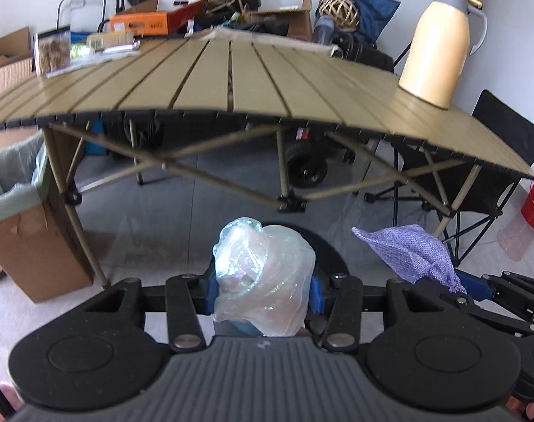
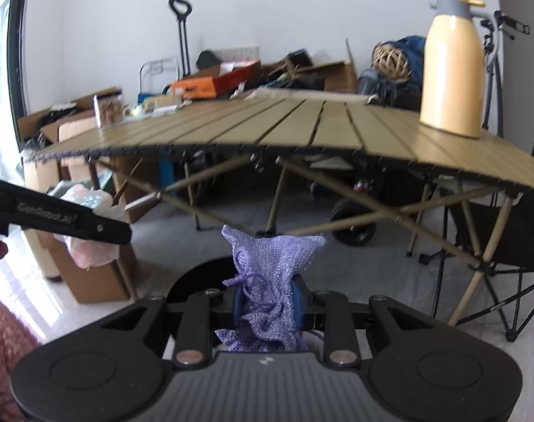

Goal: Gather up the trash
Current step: 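Carry the plastic bag and lavender bag down over the black trash bin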

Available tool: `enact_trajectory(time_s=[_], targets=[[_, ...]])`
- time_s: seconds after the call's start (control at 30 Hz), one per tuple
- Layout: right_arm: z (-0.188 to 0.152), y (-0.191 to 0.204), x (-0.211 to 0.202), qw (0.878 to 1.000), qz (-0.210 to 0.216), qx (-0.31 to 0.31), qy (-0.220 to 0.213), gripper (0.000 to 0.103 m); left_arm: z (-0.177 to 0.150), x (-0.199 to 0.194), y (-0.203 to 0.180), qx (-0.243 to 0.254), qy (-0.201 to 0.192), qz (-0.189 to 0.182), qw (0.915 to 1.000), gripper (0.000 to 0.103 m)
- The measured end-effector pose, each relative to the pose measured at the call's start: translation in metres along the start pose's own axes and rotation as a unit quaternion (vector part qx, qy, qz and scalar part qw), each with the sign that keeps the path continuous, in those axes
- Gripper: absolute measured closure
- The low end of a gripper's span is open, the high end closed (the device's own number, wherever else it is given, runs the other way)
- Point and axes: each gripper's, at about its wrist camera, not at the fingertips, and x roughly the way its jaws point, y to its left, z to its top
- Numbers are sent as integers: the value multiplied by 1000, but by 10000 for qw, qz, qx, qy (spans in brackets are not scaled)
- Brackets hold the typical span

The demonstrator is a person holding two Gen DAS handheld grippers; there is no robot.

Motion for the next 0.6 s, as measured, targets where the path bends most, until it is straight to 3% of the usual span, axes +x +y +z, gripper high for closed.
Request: enact_trajectory(time_s=[0.6], targets=[[-28,28,34,9934,371,-29,1089,77,-48,42,33,-189,779,263,9964,56]])
